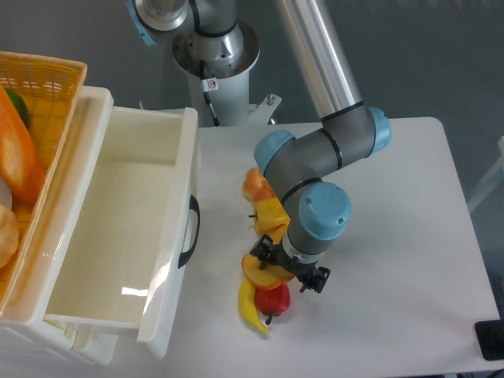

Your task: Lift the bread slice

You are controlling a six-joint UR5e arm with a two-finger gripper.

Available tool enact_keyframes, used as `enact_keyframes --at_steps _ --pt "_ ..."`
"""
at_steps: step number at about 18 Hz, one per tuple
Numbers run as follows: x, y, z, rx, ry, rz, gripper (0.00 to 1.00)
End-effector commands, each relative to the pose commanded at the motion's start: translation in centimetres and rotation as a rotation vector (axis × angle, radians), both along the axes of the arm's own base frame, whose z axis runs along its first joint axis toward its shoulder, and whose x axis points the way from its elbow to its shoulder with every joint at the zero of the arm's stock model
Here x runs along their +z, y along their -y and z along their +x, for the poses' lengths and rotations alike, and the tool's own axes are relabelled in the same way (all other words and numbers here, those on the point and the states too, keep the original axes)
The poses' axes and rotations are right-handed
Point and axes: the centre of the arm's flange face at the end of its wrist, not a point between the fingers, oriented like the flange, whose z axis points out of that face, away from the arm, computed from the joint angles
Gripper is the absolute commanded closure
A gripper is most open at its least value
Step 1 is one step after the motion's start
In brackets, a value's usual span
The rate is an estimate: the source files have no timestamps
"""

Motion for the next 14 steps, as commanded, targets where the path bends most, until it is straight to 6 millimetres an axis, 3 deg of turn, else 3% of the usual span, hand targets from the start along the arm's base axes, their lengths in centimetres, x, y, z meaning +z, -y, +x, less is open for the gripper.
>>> enact_keyframes --at_steps 3,5,10,14 --pt "0.17 -0.01 -0.04 0.0 -0.003 0.001 0.1" --pt "0.32 0.11 -0.22 0.003 -0.005 0.002 0.32" --pt "0.58 0.47 -0.28 0.008 -0.003 -0.002 0.47" --pt "0.7 0.46 -0.14 0.012 -0.003 -0.004 0.82"
